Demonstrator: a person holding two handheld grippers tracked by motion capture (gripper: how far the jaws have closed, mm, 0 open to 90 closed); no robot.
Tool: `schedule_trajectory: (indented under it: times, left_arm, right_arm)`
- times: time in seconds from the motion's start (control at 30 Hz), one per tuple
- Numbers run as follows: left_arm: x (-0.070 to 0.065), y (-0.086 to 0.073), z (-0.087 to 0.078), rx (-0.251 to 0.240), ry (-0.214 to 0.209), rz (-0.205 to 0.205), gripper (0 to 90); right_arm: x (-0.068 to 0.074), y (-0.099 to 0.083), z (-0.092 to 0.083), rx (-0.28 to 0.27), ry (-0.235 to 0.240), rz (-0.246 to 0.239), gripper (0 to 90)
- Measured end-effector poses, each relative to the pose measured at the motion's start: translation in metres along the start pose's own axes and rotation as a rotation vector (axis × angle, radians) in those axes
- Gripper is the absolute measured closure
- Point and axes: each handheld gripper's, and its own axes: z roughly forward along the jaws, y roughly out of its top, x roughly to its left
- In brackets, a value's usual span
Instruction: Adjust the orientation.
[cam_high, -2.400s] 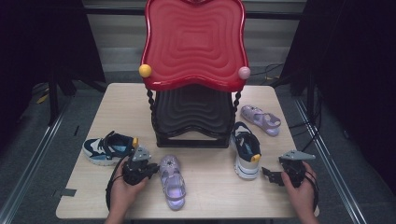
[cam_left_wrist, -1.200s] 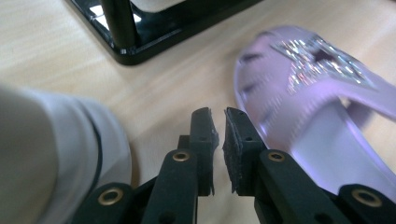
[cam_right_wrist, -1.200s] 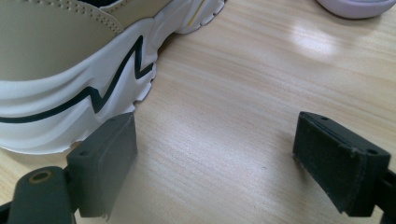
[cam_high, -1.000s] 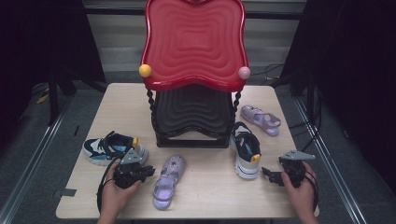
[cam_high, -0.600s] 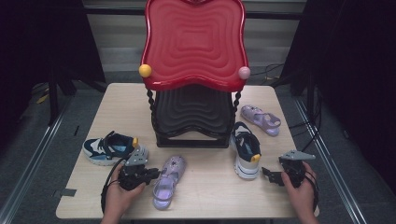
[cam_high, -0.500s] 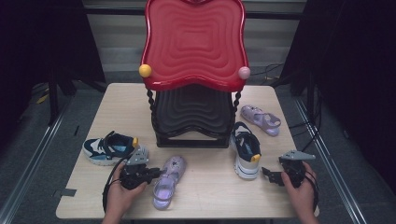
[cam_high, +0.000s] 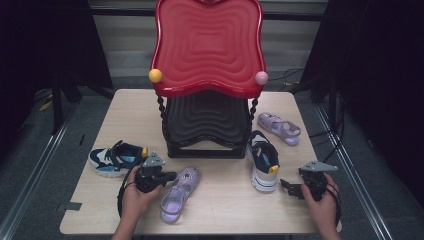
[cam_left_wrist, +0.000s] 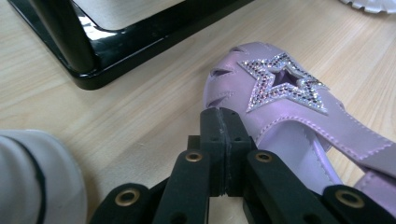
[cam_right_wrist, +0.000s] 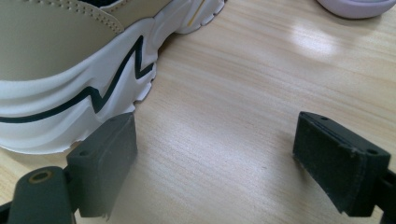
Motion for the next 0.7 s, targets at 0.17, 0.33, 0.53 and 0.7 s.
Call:
schedule_trajectory:
  times: [0.17,0.33,0.53,0.7]
  left_arm:
    - [-0.001,-0.011,-0.015,0.003,-0.015,-0.017,89.5]
    - [-0.009,-0.02,-0.017,0.022,-0.047,0.017,89.3]
    - [-0.009,-0.018,-0.008,0.019,-0.054,0.004,88.5]
    - [-0.007,-0.01,-0.004,0.012,-0.05,0.001,89.1]
  right_arm:
    - [0.0,0.0,0.0,-0.001,0.001,-0.002,13.3]
    - [0.0,0.0,0.0,0.0,0.001,-0.001,13.3]
    - [0.0,0.0,0.0,-0.001,0.001,-0.003,13.3]
    - [0.0,0.0,0.0,-0.001,0.001,-0.003,13.3]
